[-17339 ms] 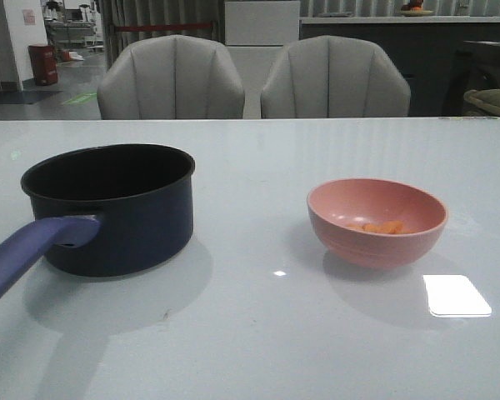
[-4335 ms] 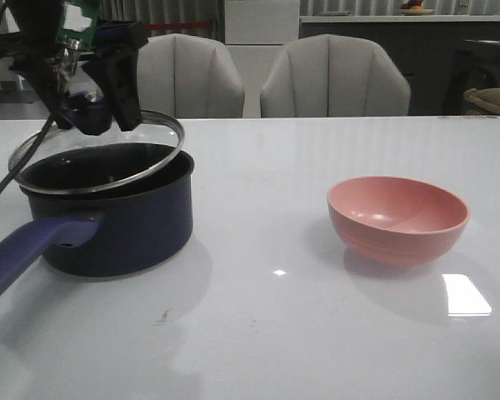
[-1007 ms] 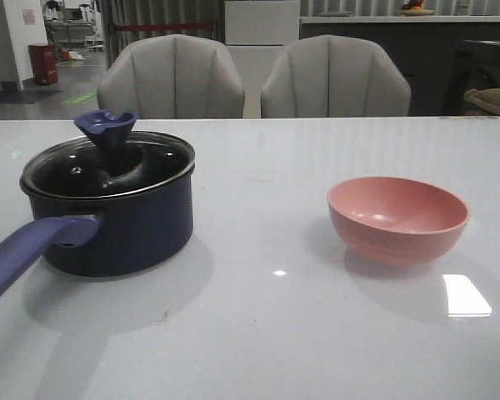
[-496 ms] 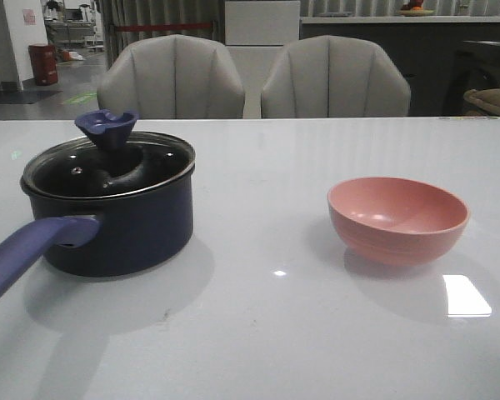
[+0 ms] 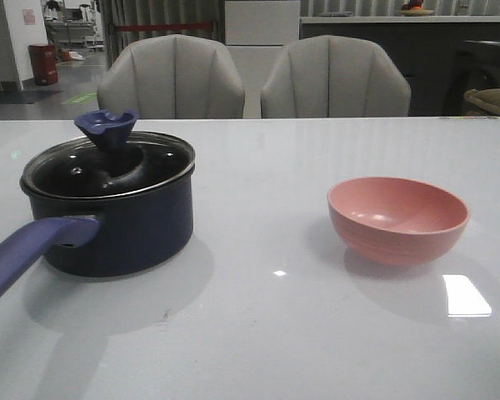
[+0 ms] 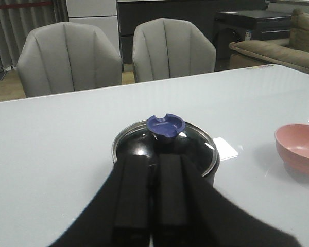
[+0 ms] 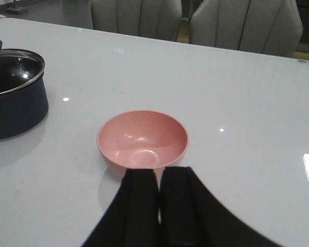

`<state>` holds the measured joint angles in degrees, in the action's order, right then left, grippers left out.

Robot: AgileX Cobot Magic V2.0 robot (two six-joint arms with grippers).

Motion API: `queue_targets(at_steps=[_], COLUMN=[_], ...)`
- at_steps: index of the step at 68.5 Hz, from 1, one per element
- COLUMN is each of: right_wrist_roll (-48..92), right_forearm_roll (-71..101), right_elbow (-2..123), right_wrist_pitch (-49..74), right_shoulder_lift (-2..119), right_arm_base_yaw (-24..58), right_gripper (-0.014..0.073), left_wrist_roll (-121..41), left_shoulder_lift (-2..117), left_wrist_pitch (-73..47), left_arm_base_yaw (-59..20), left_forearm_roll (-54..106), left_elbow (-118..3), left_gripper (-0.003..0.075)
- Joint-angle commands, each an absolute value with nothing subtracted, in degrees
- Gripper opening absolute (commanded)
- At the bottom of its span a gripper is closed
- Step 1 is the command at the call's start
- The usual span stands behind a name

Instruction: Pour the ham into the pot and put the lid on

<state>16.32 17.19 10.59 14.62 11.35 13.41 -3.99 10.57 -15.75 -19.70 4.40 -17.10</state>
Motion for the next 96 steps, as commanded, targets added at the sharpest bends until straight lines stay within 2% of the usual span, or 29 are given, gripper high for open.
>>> queue_targets(at_steps=[1, 37, 56, 72, 96], right_wrist_roll=[16.7, 16.7, 16.7, 16.7, 16.7], right_forearm_roll=[17.6, 17.6, 17.6, 17.6, 17.6], right_elbow=[12.2, 12.2, 12.2, 12.2, 12.2], right_wrist_pitch=[10.1, 10.1, 10.1, 10.1, 10.1], right_shoulder_lift=[11.8, 11.8, 11.8, 11.8, 11.8], right_arm_base_yaw=[13.5, 13.5, 13.5, 13.5, 13.5], right_gripper=[0.0167, 0.0167, 0.0167, 0.0167, 0.0167], left_wrist_roll=[-4.0, -4.0, -3.6, -3.3, -1.9], left_shoulder_lift=[11.1, 11.1, 5.8, 0.5, -1.3], left_wrist_pitch=[-11.1, -9.4, 4.5, 4.8, 5.5], left_arm_base_yaw=[-19.7, -19.5, -10.4, -4.9, -3.0], left_forearm_roll=[4.9, 3.7, 1.5, 1.6, 1.7], left_elbow=[-18.7, -16.1, -5.5, -0.2, 1.5], left_gripper=[0.0112, 0.0112, 0.0112, 0.0112, 0.0112])
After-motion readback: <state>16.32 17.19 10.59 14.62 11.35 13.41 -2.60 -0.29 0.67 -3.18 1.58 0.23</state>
